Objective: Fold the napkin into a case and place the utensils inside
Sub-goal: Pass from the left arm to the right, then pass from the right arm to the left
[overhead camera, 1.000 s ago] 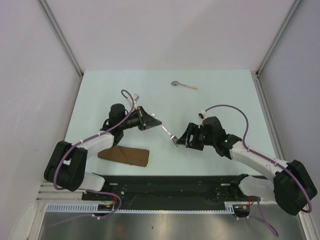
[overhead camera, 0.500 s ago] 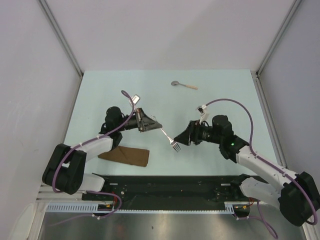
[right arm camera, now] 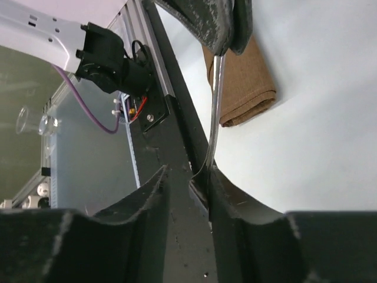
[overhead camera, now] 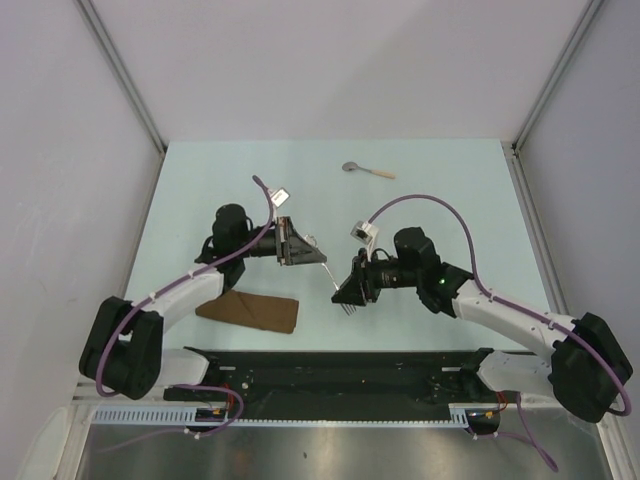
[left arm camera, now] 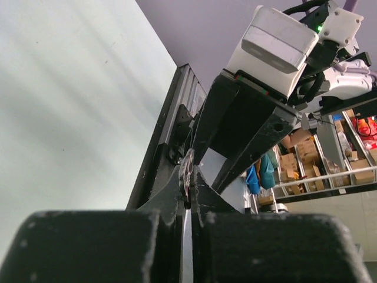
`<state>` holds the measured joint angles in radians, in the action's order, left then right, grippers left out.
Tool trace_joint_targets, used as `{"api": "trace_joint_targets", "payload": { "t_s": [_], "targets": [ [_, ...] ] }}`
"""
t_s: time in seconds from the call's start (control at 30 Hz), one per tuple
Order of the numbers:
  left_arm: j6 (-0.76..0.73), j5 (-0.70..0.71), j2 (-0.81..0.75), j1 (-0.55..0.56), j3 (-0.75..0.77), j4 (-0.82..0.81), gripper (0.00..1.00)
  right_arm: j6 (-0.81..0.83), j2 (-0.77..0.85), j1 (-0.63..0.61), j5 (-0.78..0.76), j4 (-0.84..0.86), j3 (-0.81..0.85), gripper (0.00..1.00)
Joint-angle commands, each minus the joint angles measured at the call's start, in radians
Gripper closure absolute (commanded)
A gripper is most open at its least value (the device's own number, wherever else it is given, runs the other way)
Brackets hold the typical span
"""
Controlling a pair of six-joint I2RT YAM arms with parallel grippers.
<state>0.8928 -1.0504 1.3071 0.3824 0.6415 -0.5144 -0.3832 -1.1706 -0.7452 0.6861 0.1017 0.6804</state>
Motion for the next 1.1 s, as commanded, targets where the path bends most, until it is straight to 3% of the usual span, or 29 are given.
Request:
{"api": "trace_joint_targets", "payload": {
  "t_s": [0.0,0.07,0.1,0.13,0.2,0.23,0.27,0.3,0.37,0.47,0.67,0.8,0.93,1.0,1.07],
  "targets": [
    [0.031,-0.042,-0.052,0.013,0.037,-0.076,1.00,0.066,0.023,-0.013,-0.017,-0.019,0.045,0.71],
    [-0.014,-0.025,-0.061,0.013,0.065,-0.009,0.99,0.099,0.040,-0.022,-0.055,-0.066,0.057,0.93],
    [-0.035,-0.010,-0.065,0.010,0.078,0.099,0.94,0.122,0.048,-0.031,-0.081,-0.082,0.068,1.00],
    [-0.051,0.034,-0.077,0.003,0.092,0.169,0.72,0.153,0.067,-0.049,-0.126,-0.111,0.070,1.00],
    [-0.078,0.091,-0.100,-0.008,0.121,0.367,0.44,0.273,0.081,-0.144,-0.416,-0.175,0.090,1.00],
    [-0.097,0.180,-0.121,-0.022,0.138,0.464,0.15,0.308,0.077,-0.178,-0.550,-0.206,0.100,1.00],
    [-0.141,0.226,-0.130,-0.028,0.188,0.567,0.13,0.348,0.071,-0.263,-0.849,-0.211,0.110,1.00],
    [-0.149,0.280,-0.141,-0.034,0.207,0.720,0.11,0.410,0.062,-0.304,-1.002,-0.198,0.105,1.00],
    [-0.111,0.369,-0.173,-0.045,0.216,0.773,0.11,0.496,0.031,-0.382,-1.341,-0.056,0.076,1.00],
    [-0.017,0.371,-0.198,-0.048,0.193,0.784,0.15,0.717,-0.024,-0.427,-1.589,0.235,-0.008,1.00],
    [0.030,0.431,-0.212,-0.048,0.189,0.847,0.23,1.223,-0.168,-0.497,-1.770,0.752,-0.068,1.00],
    [0.077,0.411,-0.198,-0.048,0.167,0.806,0.24,1.392,-0.239,-0.531,-1.761,0.947,-0.104,1.00],
    [0.126,0.371,-0.177,-0.046,0.155,0.734,0.26,1.391,-0.251,-0.543,-1.735,0.937,-0.104,1.00],
    [0.169,0.324,-0.184,-0.045,0.136,0.620,0.26,1.347,-0.248,-0.542,-1.725,0.894,-0.098,1.00],
    [0.164,0.305,-0.201,-0.036,0.142,0.591,0.22,1.334,-0.242,-0.543,-1.714,0.856,-0.100,1.00]
  ]
}}
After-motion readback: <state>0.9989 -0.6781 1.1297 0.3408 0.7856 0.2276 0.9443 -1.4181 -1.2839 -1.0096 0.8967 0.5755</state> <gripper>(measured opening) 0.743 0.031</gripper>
